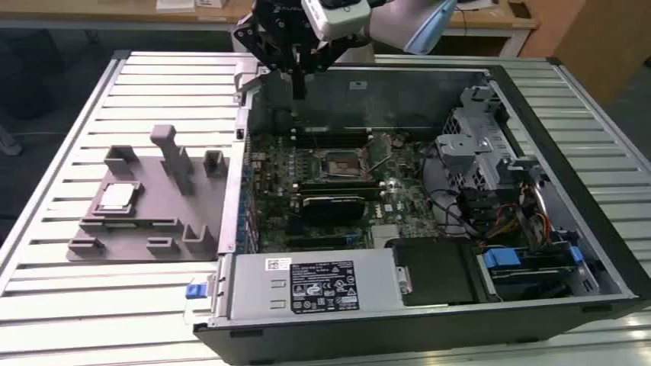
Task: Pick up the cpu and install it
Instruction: 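Reach for the cpu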
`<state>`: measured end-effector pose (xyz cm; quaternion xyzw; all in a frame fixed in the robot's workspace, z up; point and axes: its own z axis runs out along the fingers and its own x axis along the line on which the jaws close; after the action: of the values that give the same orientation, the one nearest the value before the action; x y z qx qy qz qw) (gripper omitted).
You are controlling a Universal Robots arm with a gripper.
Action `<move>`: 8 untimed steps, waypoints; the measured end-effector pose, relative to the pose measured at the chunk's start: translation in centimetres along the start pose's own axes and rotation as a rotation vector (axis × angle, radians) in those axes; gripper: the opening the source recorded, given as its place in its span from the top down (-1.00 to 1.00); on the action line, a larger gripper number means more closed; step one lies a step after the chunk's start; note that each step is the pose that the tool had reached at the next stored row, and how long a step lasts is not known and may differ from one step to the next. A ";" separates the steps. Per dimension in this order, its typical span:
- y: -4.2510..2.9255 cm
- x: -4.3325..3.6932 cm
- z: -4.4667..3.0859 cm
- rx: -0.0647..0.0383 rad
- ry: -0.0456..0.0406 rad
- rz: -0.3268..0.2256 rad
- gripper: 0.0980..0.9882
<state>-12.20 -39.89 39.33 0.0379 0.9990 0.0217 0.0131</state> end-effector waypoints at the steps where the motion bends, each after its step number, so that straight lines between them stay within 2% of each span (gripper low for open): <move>1: 0.00 0.00 0.00 0.000 0.0000 0.000 0.98; 8: -0.01 0.14 -0.01 0.000 0.0000 0.000 0.98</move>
<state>-12.34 -39.89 39.33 0.0379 0.9990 0.0217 0.0131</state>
